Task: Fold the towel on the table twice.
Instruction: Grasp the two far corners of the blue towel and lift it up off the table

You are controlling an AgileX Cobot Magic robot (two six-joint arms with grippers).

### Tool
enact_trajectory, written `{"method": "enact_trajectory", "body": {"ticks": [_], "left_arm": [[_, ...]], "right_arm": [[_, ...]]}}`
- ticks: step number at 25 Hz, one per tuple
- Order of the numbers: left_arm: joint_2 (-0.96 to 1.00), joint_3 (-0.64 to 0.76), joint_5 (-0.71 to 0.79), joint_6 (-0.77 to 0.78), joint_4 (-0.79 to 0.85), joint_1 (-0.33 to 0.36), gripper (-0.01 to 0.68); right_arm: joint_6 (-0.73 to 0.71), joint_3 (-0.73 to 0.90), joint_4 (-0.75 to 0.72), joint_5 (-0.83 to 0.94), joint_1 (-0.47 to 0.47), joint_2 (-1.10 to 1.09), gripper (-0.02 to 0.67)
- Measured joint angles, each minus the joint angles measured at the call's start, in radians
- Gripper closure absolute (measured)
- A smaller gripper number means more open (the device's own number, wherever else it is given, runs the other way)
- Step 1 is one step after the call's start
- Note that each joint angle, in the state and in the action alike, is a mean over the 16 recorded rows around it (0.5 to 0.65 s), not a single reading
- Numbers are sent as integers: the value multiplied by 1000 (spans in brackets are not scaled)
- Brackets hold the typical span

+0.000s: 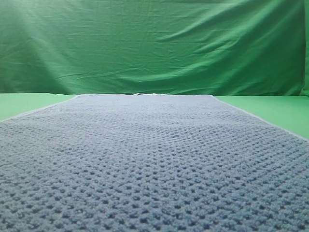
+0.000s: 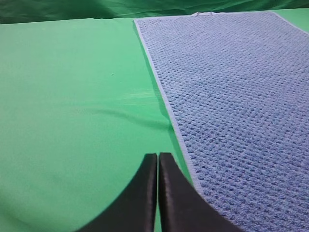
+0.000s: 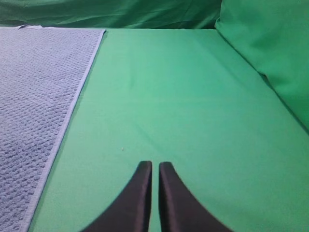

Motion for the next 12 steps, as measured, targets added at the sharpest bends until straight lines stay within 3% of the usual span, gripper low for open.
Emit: {"method": "enact_trajectory", "body": {"ticks": [12], "left_arm": [[0,0,0,0,0,0,673]], "right_arm": [[0,0,0,0,0,0,649]]}}
